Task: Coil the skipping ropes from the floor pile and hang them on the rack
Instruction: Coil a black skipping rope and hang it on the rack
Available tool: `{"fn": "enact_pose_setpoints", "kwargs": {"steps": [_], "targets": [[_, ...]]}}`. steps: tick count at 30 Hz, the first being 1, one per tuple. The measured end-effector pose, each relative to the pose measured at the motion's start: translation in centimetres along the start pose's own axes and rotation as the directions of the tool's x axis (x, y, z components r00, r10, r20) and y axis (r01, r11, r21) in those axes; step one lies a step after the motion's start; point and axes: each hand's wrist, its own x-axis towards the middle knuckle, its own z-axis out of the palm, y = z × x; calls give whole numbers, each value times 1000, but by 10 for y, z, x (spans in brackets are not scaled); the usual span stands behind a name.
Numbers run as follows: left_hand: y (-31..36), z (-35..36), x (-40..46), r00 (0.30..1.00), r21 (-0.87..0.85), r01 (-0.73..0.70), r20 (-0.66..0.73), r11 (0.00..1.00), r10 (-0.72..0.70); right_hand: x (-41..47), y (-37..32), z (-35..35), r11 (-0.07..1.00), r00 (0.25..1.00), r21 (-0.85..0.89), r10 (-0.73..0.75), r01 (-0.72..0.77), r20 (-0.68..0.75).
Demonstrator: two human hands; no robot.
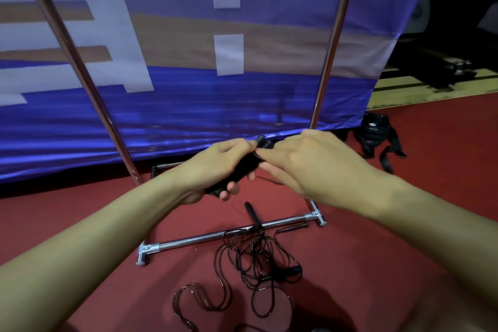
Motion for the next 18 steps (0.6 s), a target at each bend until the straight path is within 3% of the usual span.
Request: {"fn": "enact_pose_setpoints", "kwargs": {"steps": [6,9,11,13,15,18], "targets": [[6,2,6,994,13,-106,-20,994,106,-2,1,-5,966,975,132,222,-222,14],[7,10,5,984,47,-175,-14,983,176,-1,-2,-5,958,948,49,270,-282,166],[7,13,6,977,75,-207,-27,975,209,2,2,-2,941,914,105,281,-323,294],[9,14,6,971,82,-235,-30,969,238,6,11,6,920,912,205,263,-335,313],[10,10,6,967,16,-254,-28,967,254,8,22,17,893,953,357,203,-275,226],[11,0,4,958,-100,-285,-33,953,283,6,31,23,680,975,699,132,-221,180]]}}
